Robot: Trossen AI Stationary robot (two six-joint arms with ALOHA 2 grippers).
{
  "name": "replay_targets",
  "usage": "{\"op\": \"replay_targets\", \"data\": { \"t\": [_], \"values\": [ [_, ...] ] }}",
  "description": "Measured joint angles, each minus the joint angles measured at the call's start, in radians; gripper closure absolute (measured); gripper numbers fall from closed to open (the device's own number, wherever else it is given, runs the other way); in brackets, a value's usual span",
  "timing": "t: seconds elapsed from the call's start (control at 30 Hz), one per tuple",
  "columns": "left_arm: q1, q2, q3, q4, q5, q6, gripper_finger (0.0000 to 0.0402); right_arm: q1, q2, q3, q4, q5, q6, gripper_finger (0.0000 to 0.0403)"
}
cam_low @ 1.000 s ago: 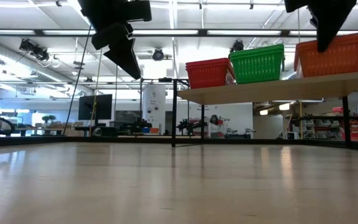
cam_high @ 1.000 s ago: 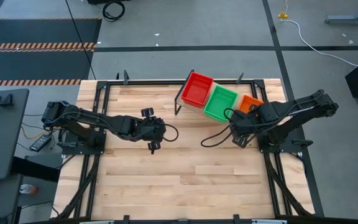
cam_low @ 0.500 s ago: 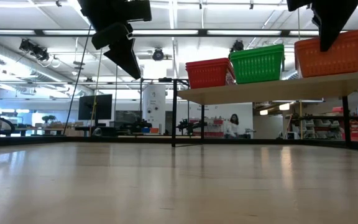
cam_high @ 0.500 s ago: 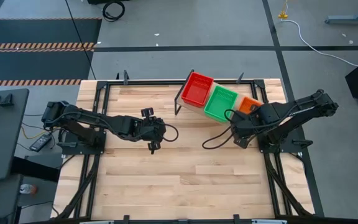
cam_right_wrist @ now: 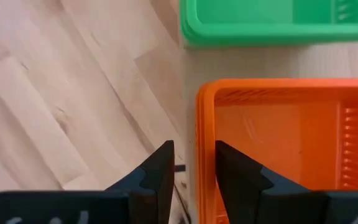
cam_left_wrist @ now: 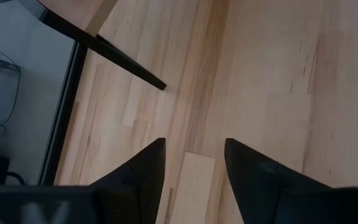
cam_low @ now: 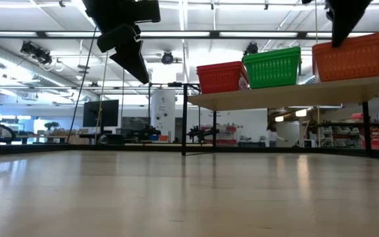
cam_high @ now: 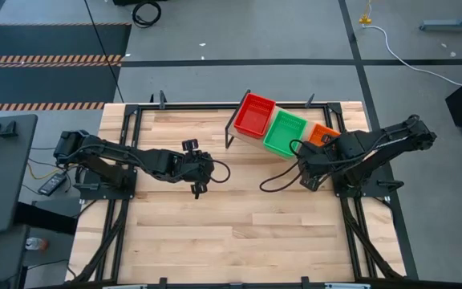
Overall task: Stack baskets on shelf by color
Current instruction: Stack the orange bin on the stacked orange bins on the shelf, then return to Home Position
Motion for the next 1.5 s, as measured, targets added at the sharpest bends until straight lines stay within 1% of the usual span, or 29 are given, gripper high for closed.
{"op": "replay_targets", "data": {
  "t": [0.13,0.27,0.37,0.47,0.57,0.63,0.7,0.8,0.87,0.97,1.03,1.1,1.17,1.23,1.27,1.33,1.43,1.47,1.5],
  "values": [
    [0.000,0.000,0.000,0.000,-0.001,0.000,0.0230,0.024,0.000,0.058,0.010,0.019,-0.002,0.0284],
    [0.000,0.000,0.000,0.038,-0.004,0.013,0.0230,0.060,0.000,0.100,0.134,0.035,-0.077,0.0284],
    [0.000,0.000,0.000,0.100,-0.044,0.033,0.0230,0.081,0.000,0.125,0.186,0.070,-0.151,0.0284],
    [-0.004,-0.002,0.000,0.120,-0.109,0.034,0.0230,0.086,-0.001,0.141,0.168,0.117,-0.151,0.0284],
    [-0.021,-0.026,-0.001,0.095,-0.175,0.024,0.0230,0.101,-0.004,0.141,0.195,0.121,-0.139,0.0285],
    [-0.044,-0.053,-0.001,0.095,-0.203,0.009,0.0230,0.125,-0.001,0.134,0.254,0.117,-0.178,0.0285],
    [-0.079,-0.089,-0.002,0.123,-0.227,0.008,0.0230,0.151,0.000,0.119,0.325,0.130,-0.251,0.0285],
    [-0.135,-0.152,-0.036,0.257,-0.244,0.068,0.0230,0.180,0.000,0.092,0.455,0.221,-0.334,0.0285],
    [-0.158,-0.201,-0.113,0.443,-0.215,0.152,0.0230,0.189,0.000,0.083,0.517,0.271,-0.389,0.0285],
    [-0.160,-0.293,-0.262,0.707,-0.120,0.253,0.0230,0.180,0.000,0.082,0.533,0.353,-0.442,0.0288],
    [-0.150,-0.371,-0.348,0.824,-0.058,0.292,0.0230,0.174,-0.007,0.080,0.512,0.382,-0.450,0.0297],
    [-0.139,-0.465,-0.410,0.873,0.000,0.295,0.0233,0.169,-0.024,0.077,0.521,0.387,-0.474,0.0318],
    [-0.126,-0.554,-0.457,0.885,0.049,0.291,0.0244,0.168,-0.049,0.047,0.580,0.383,-0.524,0.0348],
    [-0.122,-0.624,-0.497,0.890,0.083,0.284,0.0266,0.170,-0.076,-0.008,0.669,0.352,-0.583,0.0384],
    [-0.122,-0.656,-0.515,0.892,0.092,0.274,0.0280,0.170,-0.094,-0.041,0.731,0.326,-0.618,0.0392],
    [-0.122,-0.705,-0.544,0.905,0.119,0.269,0.0315,0.170,-0.140,-0.120,0.871,0.277,-0.669,0.0391],
    [-0.122,-0.757,-0.581,0.914,0.174,0.269,0.0379,0.170,-0.221,-0.262,1.060,0.207,-0.718,0.0388],
    [-0.123,-0.766,-0.592,0.927,0.195,0.269,0.0390,0.171,-0.253,-0.314,1.118,0.175,-0.733,0.0391],
    [-0.122,-0.777,-0.603,0.931,0.211,0.269,0.0392,0.172,-0.288,-0.368,1.178,0.133,-0.751,0.0395]
  ]
}}
